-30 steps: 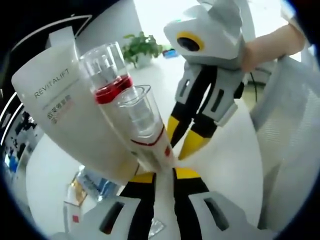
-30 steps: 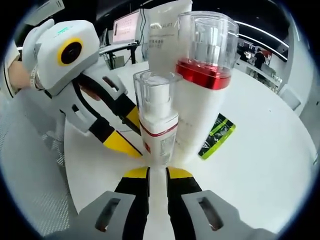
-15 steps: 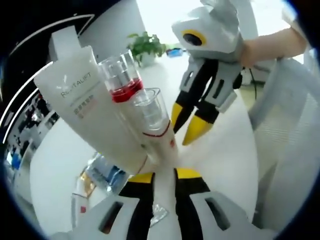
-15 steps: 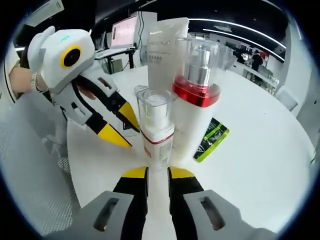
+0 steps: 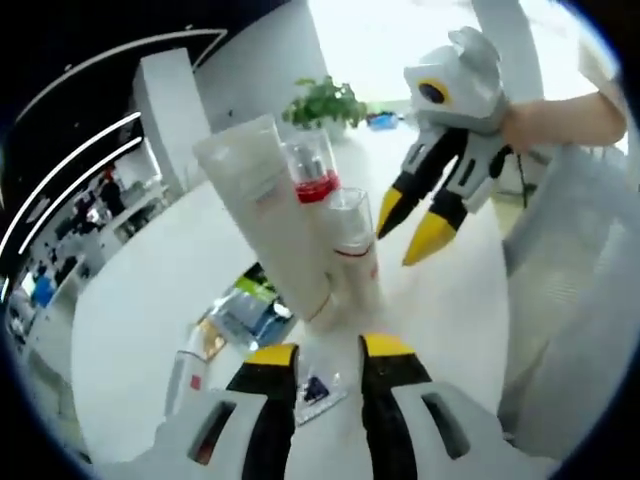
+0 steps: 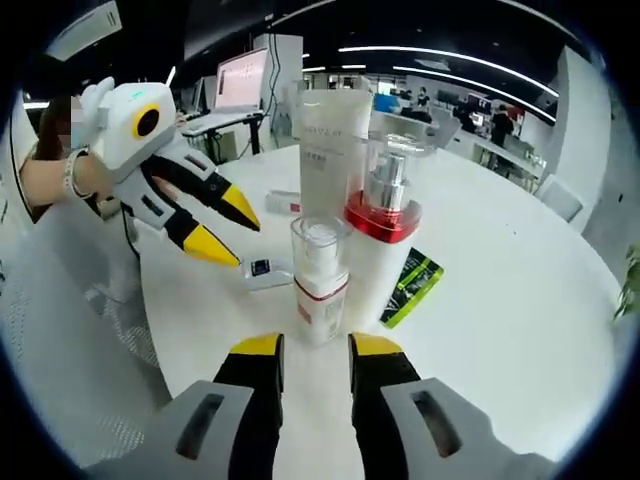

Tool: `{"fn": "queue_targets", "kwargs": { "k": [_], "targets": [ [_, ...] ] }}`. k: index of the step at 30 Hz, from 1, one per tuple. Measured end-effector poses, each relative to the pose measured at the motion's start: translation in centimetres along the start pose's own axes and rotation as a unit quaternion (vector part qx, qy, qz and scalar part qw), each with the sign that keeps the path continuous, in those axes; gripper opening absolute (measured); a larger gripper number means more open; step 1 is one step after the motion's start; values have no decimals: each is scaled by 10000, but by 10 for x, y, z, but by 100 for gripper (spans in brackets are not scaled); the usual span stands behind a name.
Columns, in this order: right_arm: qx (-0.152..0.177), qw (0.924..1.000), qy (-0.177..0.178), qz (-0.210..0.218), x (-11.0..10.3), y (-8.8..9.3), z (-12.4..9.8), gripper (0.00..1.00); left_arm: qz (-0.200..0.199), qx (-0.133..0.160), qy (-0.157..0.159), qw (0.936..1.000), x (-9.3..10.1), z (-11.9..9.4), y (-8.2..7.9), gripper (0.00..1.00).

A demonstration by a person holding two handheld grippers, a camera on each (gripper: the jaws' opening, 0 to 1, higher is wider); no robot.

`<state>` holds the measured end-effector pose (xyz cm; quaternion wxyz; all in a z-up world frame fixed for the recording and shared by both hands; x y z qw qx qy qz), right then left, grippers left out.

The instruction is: Arrange the skincare products in the storage area until every visible bottle or jar stands upright without overlapping.

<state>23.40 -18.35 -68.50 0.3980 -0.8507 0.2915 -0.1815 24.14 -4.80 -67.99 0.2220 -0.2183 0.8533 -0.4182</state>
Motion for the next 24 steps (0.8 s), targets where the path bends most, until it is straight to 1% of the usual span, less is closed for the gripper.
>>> {"fn": "queue_targets", "kwargs": {
  "k": [3, 5, 9, 15, 18, 19, 22, 24],
  "targets": [
    [23, 10000, 20, 45, -2, -1, -5, 32, -297, 159, -215, 9992, -7, -12, 0, 27],
    [31, 10000, 34, 74, -3, -2, -7, 32, -394, 161, -284, 9987, -11, -19, 2, 29],
    [47, 9998, 86, 145, -7, -1, -10, 37, -506, 173, -390, 9978, -13, -32, 3, 35],
    [155, 9995, 157, 205, -13, -9, -23, 44, -562, 217, -522, 9968, -15, -51, 3, 45],
    [169, 9994, 163, 240, -15, -13, -28, 48, -569, 148, -540, 9968, -15, -58, 4, 58],
    [198, 9993, 191, 247, -15, -14, -29, 50, -549, 112, -518, 9971, -15, -60, 5, 59],
    [250, 9994, 194, 163, -19, -21, -35, 53, -510, 106, -562, 9971, -16, -68, 1, 59],
    [227, 9995, 215, 81, -21, -24, -37, 57, -540, 73, -572, 9969, -18, -73, 0, 62]
  ]
}}
Point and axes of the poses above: the point that each gripper's makers call its tool centre point, and the gripper's own axes: z roughly forward along the fingers, x roughly to its right, y roughly out of its underside, the point moved 2 cm from there along -z, roughly backward along the fingers, and after that the axes turned 2 degrees about y, right-handed, at the moved point
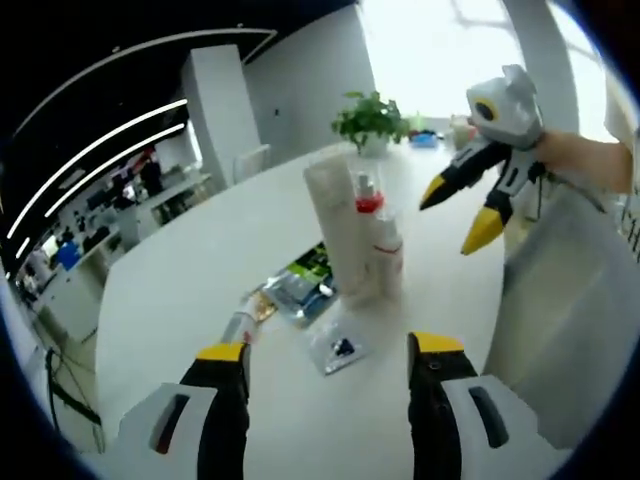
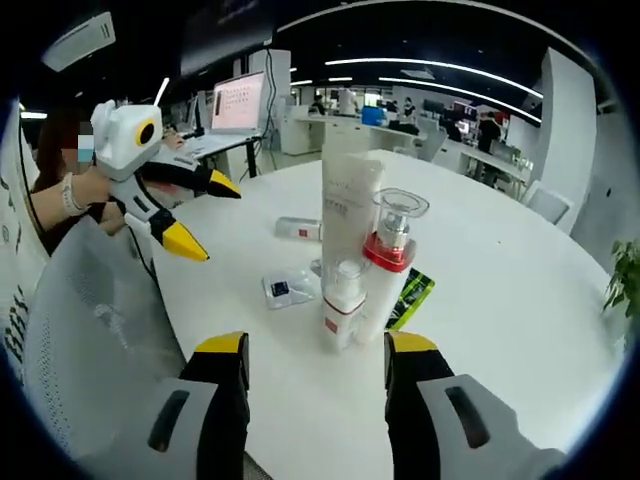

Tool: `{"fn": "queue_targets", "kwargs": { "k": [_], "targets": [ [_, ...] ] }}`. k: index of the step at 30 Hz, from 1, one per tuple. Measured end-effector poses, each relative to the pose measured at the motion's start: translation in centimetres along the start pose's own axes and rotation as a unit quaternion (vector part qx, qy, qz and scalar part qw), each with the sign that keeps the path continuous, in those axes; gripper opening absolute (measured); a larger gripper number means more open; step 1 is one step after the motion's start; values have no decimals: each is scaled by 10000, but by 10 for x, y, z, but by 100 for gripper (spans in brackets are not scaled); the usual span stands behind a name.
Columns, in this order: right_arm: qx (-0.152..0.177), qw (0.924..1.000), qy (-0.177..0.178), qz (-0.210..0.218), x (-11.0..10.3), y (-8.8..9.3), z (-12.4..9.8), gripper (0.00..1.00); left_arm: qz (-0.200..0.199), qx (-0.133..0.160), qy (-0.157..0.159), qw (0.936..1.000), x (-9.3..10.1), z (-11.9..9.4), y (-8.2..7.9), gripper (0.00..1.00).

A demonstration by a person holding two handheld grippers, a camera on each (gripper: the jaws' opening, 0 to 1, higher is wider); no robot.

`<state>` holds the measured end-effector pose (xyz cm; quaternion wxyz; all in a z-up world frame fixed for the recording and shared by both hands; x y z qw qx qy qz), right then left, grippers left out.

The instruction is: Arrange the skincare products in the storage area until every visible bottle or jar stands upright without overlapping.

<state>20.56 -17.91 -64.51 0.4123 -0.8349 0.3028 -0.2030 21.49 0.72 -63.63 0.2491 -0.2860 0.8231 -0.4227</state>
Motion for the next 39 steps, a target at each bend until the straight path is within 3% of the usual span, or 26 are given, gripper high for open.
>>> {"fn": "queue_targets", "kwargs": {
  "k": [9, 15, 28, 39],
  "targets": [
    [34, 9997, 202, -108, 1, -12, -9, 73, -191, 140, -70, 9997, -2, -21, -13, 72],
    [80, 9994, 325, -72, 4, -18, -13, 79, -308, 137, -130, 9993, -8, -27, -10, 83],
    [156, 9993, 334, -51, -1, -25, -13, 83, -288, 120, 93, 9995, 2, -30, -13, 98],
    [149, 9993, 338, -66, -3, -26, -11, 87, -363, 94, 251, 9990, -3, -27, -10, 99]
  ]
}}
Point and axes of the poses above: the point that each gripper's makers call its tool centre point, and the gripper's own axes: z roughly forward along the fingers, x roughly to its right, y roughly out of its underside, the point moved 2 cm from there along -z, roughly backward along the fingers, and after that the axes turned 2 degrees about y, right-handed, at the moved point
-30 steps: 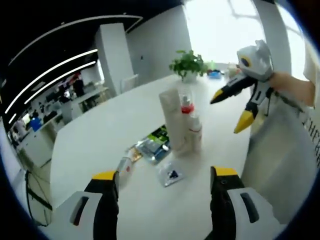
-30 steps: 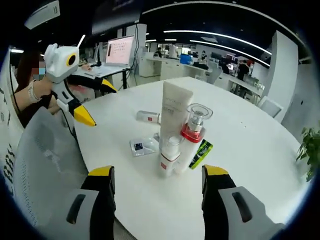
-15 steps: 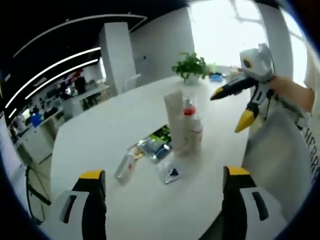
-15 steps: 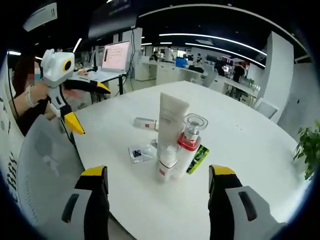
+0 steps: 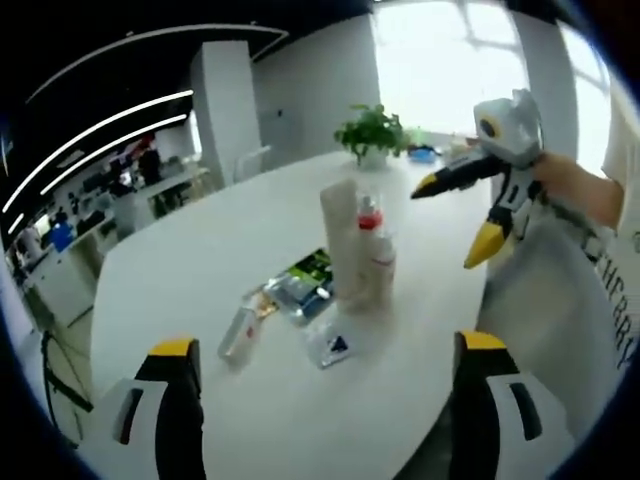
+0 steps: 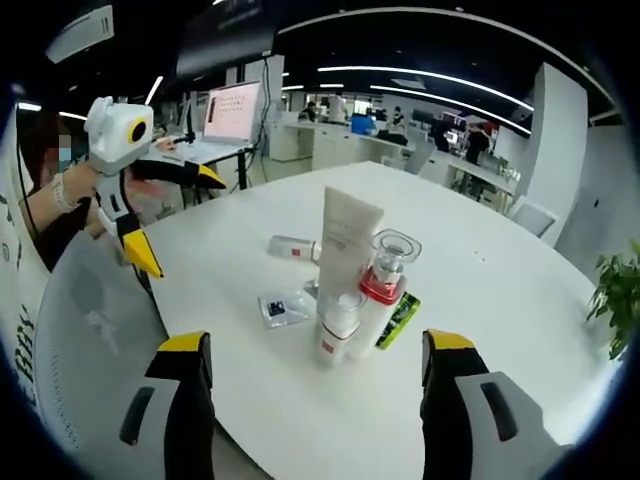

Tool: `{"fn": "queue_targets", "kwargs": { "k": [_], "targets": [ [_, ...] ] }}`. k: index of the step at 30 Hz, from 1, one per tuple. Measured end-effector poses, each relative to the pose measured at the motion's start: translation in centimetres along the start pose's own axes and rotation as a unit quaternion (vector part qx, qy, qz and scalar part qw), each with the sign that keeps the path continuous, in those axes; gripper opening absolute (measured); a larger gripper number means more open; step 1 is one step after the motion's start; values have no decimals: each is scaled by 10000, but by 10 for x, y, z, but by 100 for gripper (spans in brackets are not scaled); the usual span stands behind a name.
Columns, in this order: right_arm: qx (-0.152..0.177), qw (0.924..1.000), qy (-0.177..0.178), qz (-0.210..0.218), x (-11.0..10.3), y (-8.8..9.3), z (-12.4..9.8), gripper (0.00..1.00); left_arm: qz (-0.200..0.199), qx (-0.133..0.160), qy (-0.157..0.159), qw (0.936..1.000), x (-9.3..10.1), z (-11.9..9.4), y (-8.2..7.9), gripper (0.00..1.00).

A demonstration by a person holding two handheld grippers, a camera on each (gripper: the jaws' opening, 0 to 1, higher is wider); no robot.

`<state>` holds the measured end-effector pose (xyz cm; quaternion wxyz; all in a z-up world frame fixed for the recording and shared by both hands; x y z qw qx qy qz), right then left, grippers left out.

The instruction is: Arrange the skincare products in the storage area until every visible bottle or jar stands upright without overlapping.

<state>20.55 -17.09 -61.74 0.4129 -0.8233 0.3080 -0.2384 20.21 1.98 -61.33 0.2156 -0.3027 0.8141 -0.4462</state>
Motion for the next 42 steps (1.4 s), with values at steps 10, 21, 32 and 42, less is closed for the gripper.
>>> {"fn": "queue_targets", "kwargs": {
  "k": [10, 21, 32, 42],
  "targets": [
    [-7, 9999, 69, -74, 1, -4, 2, 92, -40, -133, 37, 9999, -6, 4, 7, 99],
    [4, 9999, 156, -31, 5, -5, 6, 100, -8, -314, 142, 9994, -7, 13, 12, 99],
    [5, 9999, 116, 107, 3, -3, 9, 100, 148, -512, 182, 9984, -26, 31, 18, 94],
    [-23, 9998, 112, 192, 3, 0, 10, 100, 455, -684, 116, 9966, -49, 56, 26, 83]
  ]
}}
Point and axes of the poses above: the point that each gripper's makers call its tool centre point, and the gripper's own axes: z roughly forward along the fingers, x roughly to its right, y roughly out of its underside, the point moved 2 cm from there along -z, roughly backward along the fingers, and after that the axes turned 2 degrees about y, right-handed, at the moved point
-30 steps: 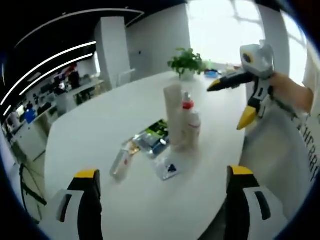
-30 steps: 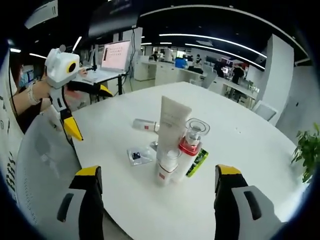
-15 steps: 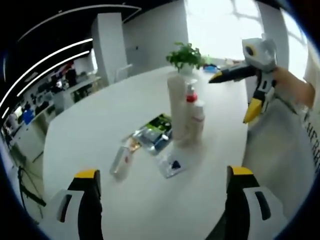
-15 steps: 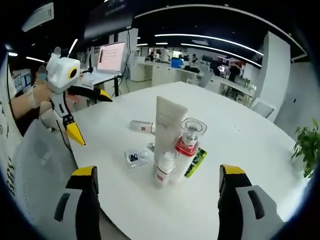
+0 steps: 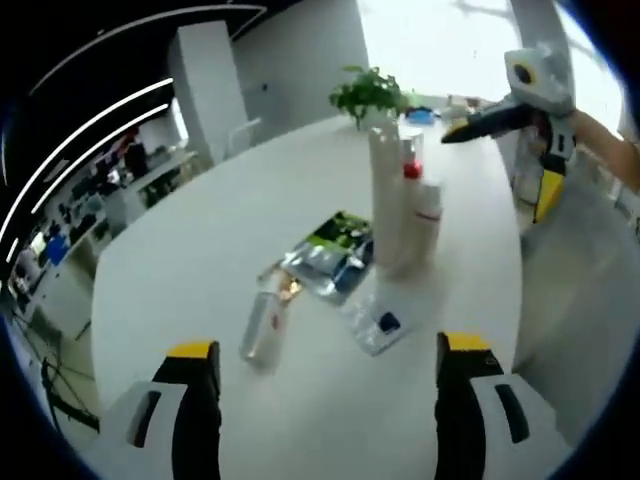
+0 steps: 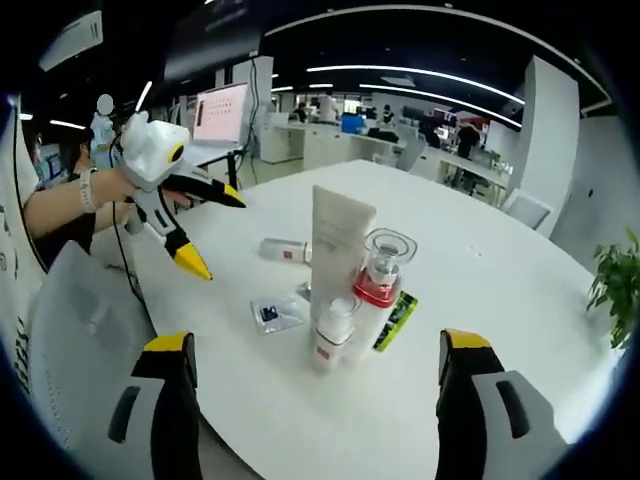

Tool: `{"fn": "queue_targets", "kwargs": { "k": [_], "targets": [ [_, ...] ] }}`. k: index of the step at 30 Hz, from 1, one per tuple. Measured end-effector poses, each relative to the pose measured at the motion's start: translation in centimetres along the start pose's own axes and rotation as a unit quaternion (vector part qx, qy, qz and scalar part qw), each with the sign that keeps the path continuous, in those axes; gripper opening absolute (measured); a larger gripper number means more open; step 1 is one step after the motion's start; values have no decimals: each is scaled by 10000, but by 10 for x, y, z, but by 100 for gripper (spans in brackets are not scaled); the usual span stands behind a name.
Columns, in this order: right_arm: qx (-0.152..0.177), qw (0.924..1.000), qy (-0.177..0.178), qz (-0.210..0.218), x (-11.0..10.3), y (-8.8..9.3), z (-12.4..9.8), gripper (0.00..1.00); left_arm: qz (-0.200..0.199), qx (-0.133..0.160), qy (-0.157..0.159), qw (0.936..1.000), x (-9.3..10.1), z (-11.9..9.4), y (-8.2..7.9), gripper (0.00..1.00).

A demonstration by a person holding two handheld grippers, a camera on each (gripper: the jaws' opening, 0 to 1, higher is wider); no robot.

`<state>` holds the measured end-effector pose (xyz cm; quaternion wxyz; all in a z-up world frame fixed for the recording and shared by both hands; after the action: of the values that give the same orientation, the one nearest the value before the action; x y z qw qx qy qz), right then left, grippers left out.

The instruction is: Arrange the skincare products in the storage area until every visible bottle or jar stands upright without overlapping.

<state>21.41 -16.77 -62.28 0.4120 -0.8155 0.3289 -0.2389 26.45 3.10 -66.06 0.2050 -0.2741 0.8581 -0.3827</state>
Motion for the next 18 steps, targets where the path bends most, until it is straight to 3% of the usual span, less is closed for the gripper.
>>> {"fn": "queue_targets", "kwargs": {
  "k": [10, 18],
  "targets": [
    [-33, 10000, -24, 52, 0, 2, 1, 100, 7, -148, -55, 9999, -25, 28, 4, 69],
    [-81, 9999, -41, 60, 0, 5, 2, 100, -79, -357, 42, 9993, -42, 49, 13, 65]
  ]
}}
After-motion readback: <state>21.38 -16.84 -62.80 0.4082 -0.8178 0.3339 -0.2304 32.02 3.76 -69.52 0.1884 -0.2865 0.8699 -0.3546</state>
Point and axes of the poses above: the point that each gripper's makers call its tool centre point, and the gripper's own axes: z roughly forward along the fingers, x roughly to its right, y roughly out of its underside, the point moved 2 cm from there along -z, roughly backward along the fingers, and after that the axes turned 2 degrees about y, right-handed, at the moved point
